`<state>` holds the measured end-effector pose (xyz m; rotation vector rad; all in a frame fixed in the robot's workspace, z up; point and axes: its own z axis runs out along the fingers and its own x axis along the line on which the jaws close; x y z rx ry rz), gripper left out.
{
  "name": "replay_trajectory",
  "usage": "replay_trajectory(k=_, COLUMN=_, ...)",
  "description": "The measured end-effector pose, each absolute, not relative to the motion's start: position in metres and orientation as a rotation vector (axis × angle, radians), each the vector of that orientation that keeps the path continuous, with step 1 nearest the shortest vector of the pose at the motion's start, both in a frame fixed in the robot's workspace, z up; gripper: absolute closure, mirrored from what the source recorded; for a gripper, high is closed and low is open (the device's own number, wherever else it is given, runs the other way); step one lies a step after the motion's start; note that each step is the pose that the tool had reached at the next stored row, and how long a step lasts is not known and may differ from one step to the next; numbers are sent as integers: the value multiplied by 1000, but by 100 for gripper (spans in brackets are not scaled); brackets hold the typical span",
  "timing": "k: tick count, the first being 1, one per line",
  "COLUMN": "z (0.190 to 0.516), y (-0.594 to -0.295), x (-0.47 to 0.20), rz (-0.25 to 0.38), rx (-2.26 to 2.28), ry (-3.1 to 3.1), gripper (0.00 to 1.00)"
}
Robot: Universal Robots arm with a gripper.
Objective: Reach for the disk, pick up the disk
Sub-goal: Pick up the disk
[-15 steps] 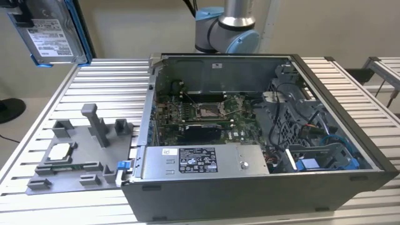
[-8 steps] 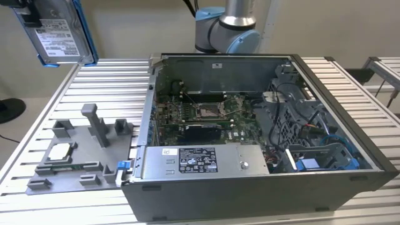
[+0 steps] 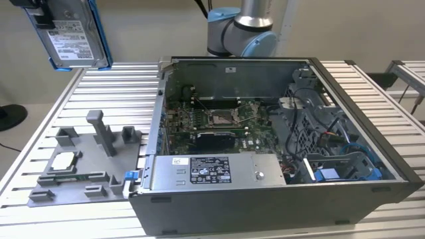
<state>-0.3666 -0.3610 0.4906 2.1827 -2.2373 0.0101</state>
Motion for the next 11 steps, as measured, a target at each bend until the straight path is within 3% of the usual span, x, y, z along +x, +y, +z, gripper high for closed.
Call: replay_trajectory(k=11, z=491, y=-361, x=-348, rz=9, rx=2182, ry=-2237, gripper=100)
